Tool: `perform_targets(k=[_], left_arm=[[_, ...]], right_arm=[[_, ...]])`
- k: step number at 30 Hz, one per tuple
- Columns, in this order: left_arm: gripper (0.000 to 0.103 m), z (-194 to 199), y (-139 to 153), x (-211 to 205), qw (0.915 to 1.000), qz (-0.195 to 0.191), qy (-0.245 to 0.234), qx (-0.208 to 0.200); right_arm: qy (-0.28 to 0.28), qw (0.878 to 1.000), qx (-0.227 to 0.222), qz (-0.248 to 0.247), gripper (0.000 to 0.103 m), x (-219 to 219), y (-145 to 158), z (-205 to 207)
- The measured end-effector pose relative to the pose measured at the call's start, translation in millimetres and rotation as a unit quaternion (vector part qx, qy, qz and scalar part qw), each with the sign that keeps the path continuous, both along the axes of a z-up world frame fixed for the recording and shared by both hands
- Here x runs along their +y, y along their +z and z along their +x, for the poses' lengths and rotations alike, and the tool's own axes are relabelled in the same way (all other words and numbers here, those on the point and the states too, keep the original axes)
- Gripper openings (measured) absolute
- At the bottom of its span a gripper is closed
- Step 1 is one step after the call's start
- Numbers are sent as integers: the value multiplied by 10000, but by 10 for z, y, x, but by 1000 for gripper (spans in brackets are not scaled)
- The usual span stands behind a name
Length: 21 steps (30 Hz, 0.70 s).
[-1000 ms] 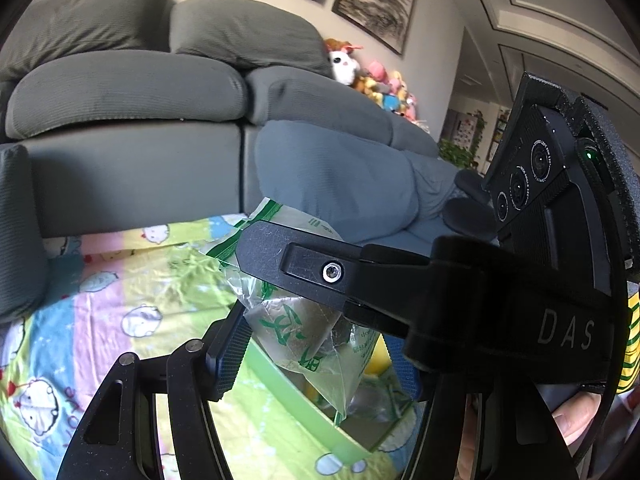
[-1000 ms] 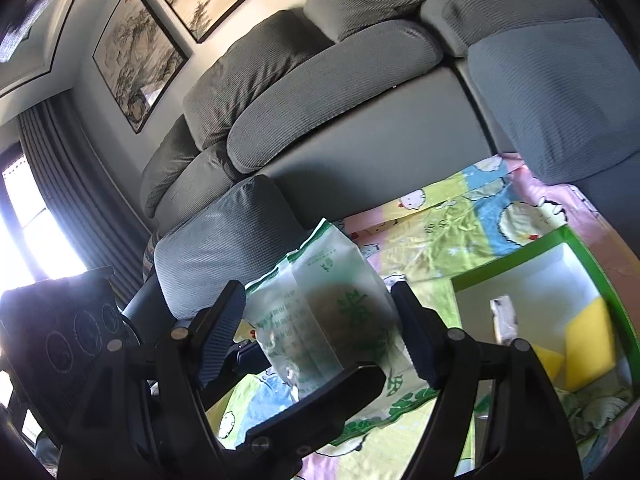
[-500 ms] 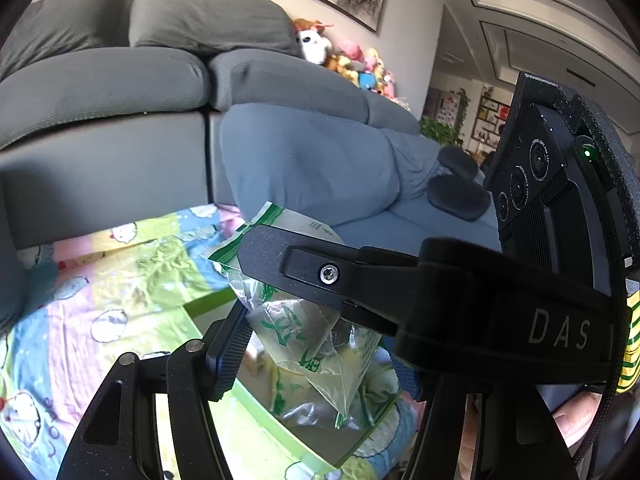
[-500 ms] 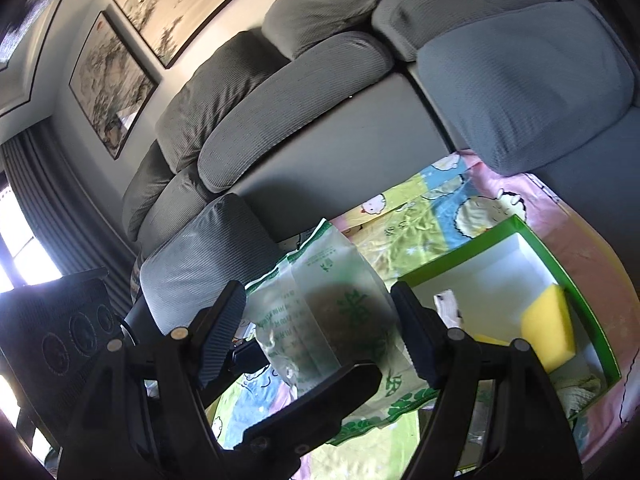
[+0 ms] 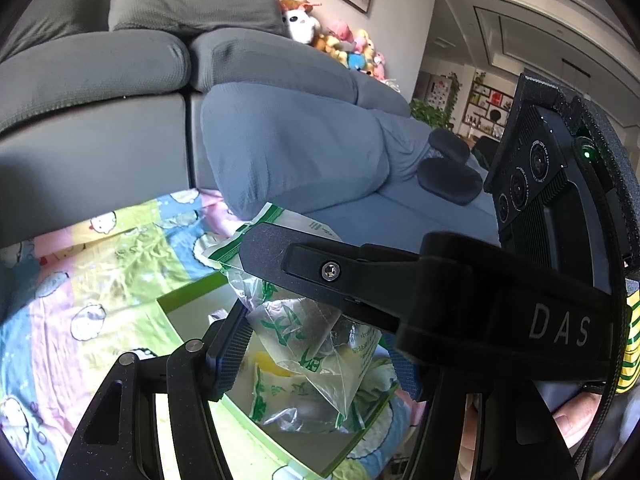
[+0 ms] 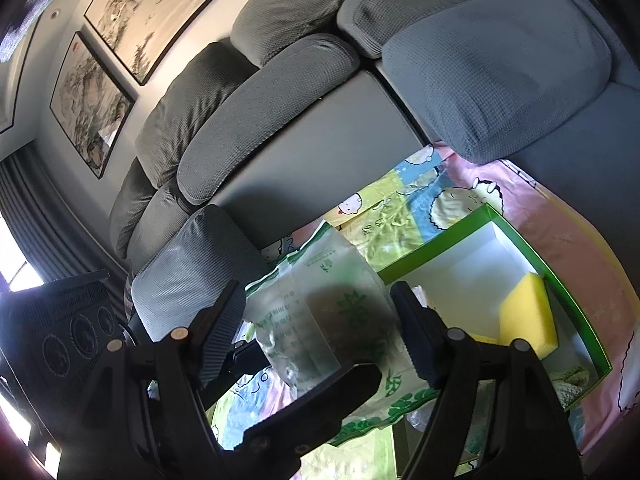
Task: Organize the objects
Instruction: 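Open the right gripper to drop the bag into the box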
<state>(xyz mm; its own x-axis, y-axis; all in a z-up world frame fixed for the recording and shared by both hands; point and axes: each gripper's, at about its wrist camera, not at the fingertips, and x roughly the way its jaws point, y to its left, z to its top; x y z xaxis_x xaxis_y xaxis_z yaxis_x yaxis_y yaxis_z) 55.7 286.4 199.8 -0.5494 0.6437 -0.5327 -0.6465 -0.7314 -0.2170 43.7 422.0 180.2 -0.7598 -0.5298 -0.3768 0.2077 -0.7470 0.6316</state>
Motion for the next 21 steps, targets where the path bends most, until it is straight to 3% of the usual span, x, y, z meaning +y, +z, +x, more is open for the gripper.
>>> perform_targets(k=[13,18,21], left_arm=[[64,-127,-111,184,9997,-126,-101,-164],[63,-226,-230,236,9989,-39,-288,-361],[63,-312,-359,253,9977,-72,-209,-646]], right_arm=[[-293,9993,-206,-74,72,186,-125,-48],[-359,9988,-291,-155,71,251,-202,-105],[-322,9976,-571,-216,70,272,-344,-213]])
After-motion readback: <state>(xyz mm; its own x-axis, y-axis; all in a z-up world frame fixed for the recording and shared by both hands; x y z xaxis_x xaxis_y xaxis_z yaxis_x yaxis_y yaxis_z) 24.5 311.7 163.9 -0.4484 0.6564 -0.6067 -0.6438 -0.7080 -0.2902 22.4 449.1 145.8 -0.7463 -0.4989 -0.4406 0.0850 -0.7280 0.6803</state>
